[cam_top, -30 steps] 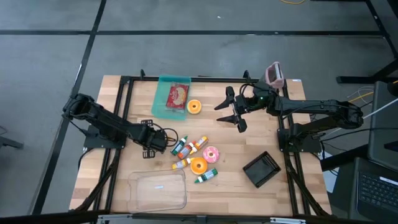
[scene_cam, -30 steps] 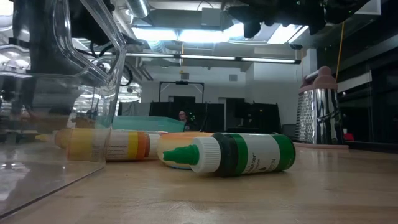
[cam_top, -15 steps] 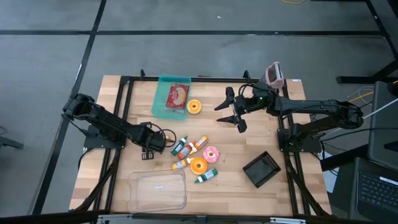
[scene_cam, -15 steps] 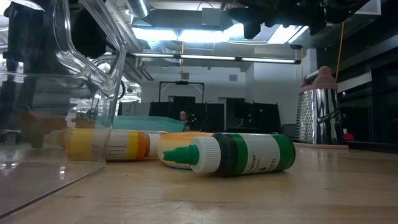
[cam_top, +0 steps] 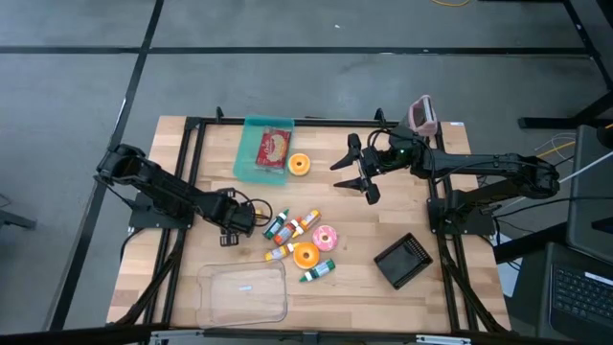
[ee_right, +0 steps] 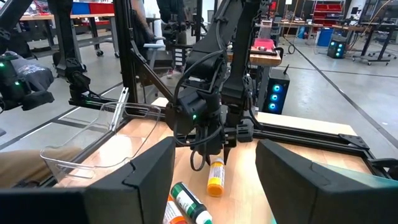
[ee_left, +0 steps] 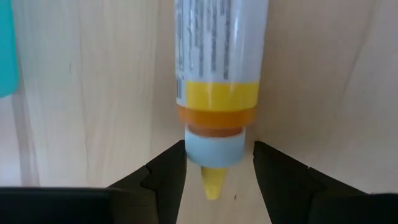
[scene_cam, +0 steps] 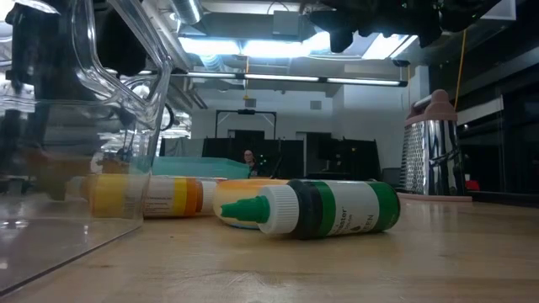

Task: Pick & Place Food Item
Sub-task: Put the top left yellow food coloring bottle into the transparent bin

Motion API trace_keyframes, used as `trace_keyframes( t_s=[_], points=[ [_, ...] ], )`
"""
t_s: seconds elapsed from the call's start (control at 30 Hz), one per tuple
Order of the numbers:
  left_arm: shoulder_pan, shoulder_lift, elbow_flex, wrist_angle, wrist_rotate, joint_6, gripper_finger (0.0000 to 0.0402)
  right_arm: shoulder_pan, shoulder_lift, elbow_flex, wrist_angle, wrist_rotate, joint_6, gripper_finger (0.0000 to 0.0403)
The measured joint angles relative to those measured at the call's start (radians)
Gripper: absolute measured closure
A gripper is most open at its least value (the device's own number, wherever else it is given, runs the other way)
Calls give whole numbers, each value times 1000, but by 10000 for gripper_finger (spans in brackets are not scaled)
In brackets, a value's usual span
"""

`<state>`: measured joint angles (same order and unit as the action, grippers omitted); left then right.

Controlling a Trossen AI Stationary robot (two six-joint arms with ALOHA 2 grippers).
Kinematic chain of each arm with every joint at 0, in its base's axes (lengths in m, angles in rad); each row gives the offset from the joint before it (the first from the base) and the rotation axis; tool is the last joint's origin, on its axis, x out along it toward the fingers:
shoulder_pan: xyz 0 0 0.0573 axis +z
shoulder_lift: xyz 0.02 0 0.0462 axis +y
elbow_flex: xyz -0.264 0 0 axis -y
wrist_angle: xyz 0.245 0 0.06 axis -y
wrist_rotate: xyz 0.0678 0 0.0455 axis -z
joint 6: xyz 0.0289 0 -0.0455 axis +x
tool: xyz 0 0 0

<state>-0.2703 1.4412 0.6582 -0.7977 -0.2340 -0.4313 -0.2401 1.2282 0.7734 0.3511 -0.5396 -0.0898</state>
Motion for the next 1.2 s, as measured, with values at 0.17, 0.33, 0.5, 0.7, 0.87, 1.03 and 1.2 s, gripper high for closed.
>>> trace_keyframes(
  t_s=[0.17,0.33,0.5,0.7,0.87,1.03,1.2],
  points=[
    [0,-2,0,24,-2,0,222,0,0,0,0,1,1,181],
    [13,-2,0,27,-7,-3,221,0,0,0,0,1,1,181],
    [47,-2,0,84,-11,16,222,0,0,0,0,0,2,181],
    [92,-2,0,68,8,49,226,0,0,0,0,0,8,181],
    [104,-2,0,52,25,74,246,0,0,0,0,0,8,181],
    [104,-2,0,55,25,87,263,0,0,0,-12,0,6,181],
    [104,-2,0,62,35,87,272,0,0,0,-12,0,4,181]
  ],
)
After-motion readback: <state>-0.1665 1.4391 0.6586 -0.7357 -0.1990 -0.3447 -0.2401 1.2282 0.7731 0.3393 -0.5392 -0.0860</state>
